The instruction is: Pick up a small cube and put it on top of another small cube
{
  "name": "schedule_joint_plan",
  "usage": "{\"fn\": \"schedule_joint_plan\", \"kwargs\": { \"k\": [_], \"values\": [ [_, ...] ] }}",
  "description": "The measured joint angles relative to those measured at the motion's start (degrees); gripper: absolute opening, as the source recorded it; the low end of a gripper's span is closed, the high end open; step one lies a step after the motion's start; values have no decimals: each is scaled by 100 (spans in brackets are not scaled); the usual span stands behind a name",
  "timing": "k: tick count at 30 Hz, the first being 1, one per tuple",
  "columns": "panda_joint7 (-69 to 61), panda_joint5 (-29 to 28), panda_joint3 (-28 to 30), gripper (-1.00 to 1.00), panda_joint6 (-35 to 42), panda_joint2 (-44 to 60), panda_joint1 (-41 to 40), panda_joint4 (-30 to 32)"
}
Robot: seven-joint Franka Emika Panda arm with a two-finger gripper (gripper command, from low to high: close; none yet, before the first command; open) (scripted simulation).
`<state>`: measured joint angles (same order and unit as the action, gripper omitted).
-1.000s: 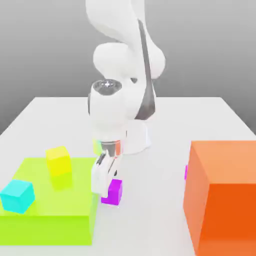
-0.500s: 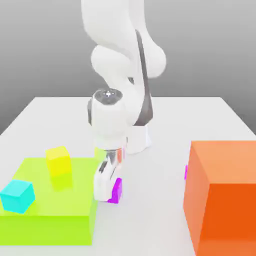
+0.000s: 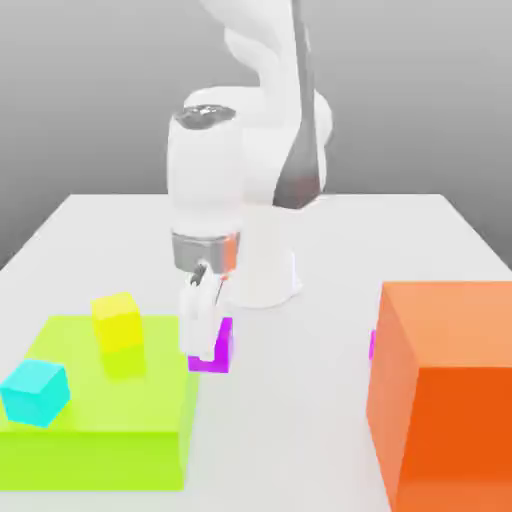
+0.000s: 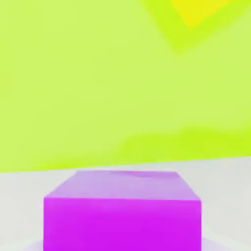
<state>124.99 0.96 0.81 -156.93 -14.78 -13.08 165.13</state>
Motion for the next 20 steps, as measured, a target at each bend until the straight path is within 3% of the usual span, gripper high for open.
{"fn": "schedule_joint_plan", "kwargs": {
  "k": [6,10,12,16,17,20],
  "values": [
    [-390,-261,459,-100,1472,-957,-545,-593],
    [123,-474,611,-100,2420,-1395,-1141,-641],
    [358,-522,622,-100,2386,-1289,-1307,-523],
    [417,-535,669,-100,1538,-663,-1346,-241],
    [416,-533,676,100,1380,-550,-1343,-193],
    [416,-533,676,100,1380,-550,-1343,-193]
  ]
}}
